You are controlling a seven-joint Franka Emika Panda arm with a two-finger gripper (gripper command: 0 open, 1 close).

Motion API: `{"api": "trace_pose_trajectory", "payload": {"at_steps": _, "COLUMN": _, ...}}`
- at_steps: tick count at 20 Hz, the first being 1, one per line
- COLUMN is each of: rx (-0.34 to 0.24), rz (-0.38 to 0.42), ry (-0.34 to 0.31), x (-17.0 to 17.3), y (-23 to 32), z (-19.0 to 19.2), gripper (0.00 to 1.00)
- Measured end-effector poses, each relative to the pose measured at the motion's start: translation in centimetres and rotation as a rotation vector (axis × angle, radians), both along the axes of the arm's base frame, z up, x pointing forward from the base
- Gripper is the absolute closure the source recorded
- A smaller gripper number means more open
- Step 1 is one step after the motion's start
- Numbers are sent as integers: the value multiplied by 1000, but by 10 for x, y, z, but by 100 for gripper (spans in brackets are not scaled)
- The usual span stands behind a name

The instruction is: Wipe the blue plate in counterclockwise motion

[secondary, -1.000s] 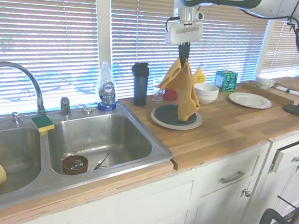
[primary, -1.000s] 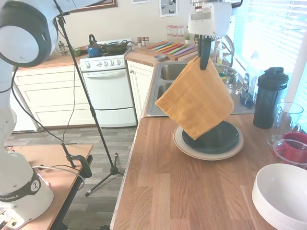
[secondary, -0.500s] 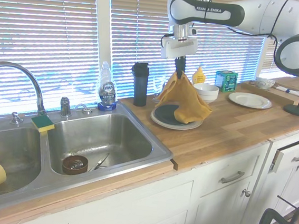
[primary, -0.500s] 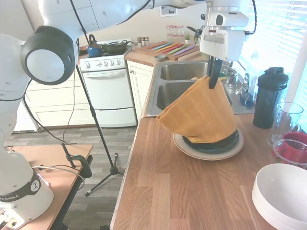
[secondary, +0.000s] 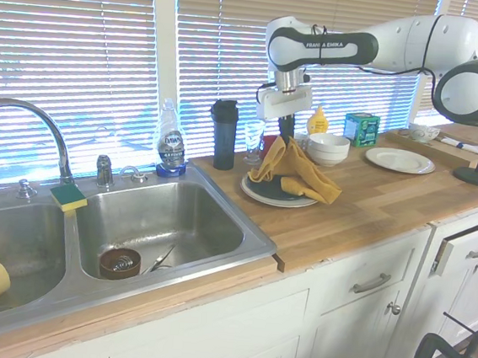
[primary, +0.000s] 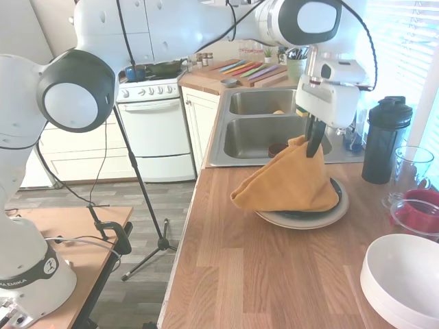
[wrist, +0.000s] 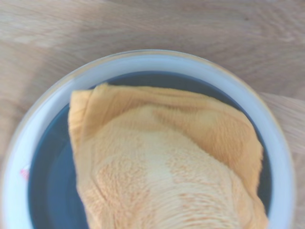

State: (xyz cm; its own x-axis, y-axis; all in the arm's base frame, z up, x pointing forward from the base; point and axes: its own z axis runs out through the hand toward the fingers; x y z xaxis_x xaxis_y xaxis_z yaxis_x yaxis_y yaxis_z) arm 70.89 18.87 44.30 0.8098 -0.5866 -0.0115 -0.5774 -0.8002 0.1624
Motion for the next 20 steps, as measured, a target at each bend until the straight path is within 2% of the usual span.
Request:
{"api": "trace_pose_trajectory", "payload": {"at_steps": 11, "rx": -1, "rz": 1, "ry": 41, "x": -29, "y": -19, "z": -78, "gripper": 100}}
{"api": "trace_pose_trajectory", "payload": {"at_steps": 20, "rx": 4, "rz": -20, "ry": 41, "x": -32, "y": -17, "z": -76, "gripper": 100}}
